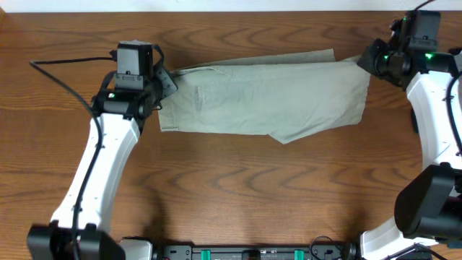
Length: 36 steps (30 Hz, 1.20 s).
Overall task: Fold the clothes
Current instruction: 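Lay the folded edge onto the upper half and open both grippers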
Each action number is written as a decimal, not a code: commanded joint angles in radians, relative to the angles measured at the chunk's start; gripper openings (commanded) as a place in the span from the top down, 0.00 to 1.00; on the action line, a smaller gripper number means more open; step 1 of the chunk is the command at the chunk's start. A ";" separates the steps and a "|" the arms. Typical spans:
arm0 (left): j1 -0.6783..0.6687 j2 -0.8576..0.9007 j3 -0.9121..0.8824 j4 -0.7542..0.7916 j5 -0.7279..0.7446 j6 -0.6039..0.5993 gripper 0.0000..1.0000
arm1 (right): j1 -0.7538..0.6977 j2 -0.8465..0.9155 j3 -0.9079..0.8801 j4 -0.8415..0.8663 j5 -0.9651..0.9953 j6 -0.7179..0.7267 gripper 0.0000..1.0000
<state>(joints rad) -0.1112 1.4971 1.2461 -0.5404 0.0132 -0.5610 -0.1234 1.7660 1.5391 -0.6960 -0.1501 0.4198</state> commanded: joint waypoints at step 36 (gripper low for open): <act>0.110 0.461 0.022 0.373 -0.210 0.019 0.94 | 0.083 0.452 0.030 0.600 0.229 -0.181 0.99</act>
<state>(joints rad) -0.0669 1.9282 1.2480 -0.1669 -0.0917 -0.5495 -0.0212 2.2166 1.5440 -0.1108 -0.0856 0.2825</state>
